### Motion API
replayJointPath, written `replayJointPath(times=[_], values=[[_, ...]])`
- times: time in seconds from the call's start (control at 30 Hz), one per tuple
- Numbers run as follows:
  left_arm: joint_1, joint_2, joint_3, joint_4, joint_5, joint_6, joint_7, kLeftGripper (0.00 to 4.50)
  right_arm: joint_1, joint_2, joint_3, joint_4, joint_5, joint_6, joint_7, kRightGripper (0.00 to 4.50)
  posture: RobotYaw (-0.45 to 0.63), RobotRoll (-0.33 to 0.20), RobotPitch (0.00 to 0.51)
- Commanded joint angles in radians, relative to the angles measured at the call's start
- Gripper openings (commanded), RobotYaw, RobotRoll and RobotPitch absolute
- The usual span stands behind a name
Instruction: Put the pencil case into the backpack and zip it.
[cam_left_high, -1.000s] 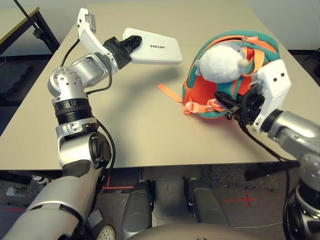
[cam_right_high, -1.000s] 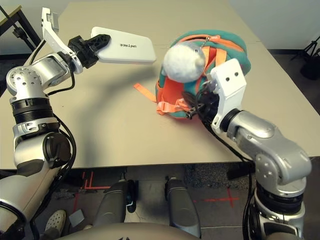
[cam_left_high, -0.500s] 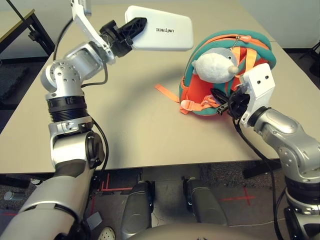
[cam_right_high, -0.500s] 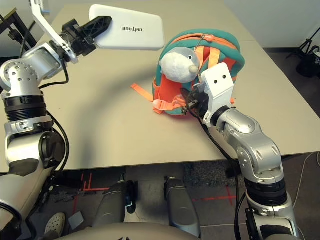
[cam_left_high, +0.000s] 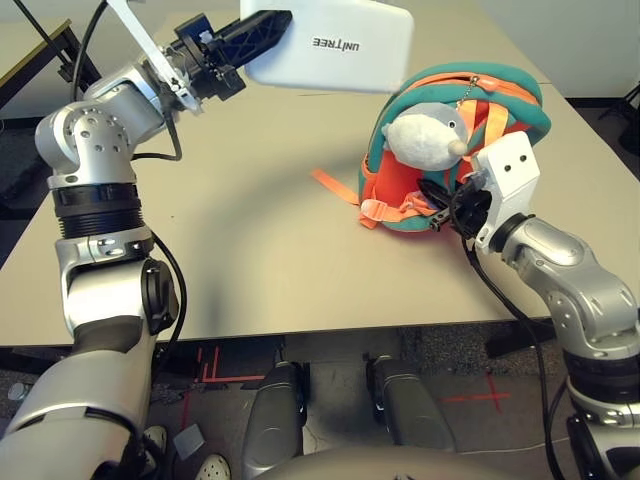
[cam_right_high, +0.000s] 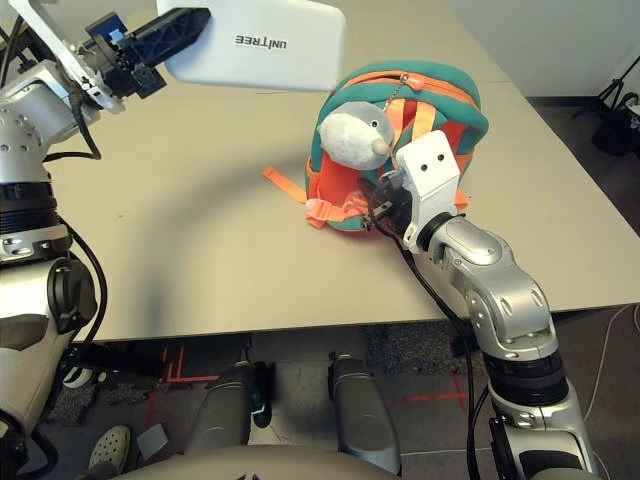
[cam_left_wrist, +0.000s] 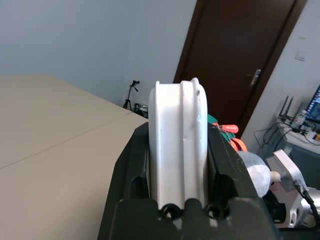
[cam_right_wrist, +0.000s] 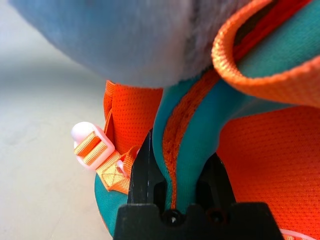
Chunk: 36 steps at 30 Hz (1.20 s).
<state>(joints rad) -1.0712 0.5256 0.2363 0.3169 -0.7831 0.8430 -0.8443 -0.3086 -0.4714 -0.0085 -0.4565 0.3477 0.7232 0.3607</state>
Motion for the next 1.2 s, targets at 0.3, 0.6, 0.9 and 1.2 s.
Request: replayJointPath(times=[0.3,0.6,0.9,1.2], values=[[-0.127,0.012,-0.142,0.149,0.106,-0.074,-0.285,1.27,-0.01,0.011,0.043,0.056,-0.025,0.004,0.034,0.19,-0.19,0.0,0.13],[-0.211,0.024,-0.229,0.288,0.198,-0.111,-0.497,1.27,-0.019,0.012,0.04,0.066,-0.038,-0.001,0.041,0.19,-0.22,0.0,0.127],[-0.252,0.061,-0.22,0.338,0.24,-0.117,-0.583,1.27,-0.013,0.017,0.034,0.065,-0.049,-0.001,0.046,0.19,-0.21,0.0,0.131],[-0.249,0.101,-0.209,0.354,0.274,-0.148,-0.602,1.27,-0.02,0.018,0.035,0.077,-0.057,-0.005,0.058,0.19,-0.21,0.0,0.133]])
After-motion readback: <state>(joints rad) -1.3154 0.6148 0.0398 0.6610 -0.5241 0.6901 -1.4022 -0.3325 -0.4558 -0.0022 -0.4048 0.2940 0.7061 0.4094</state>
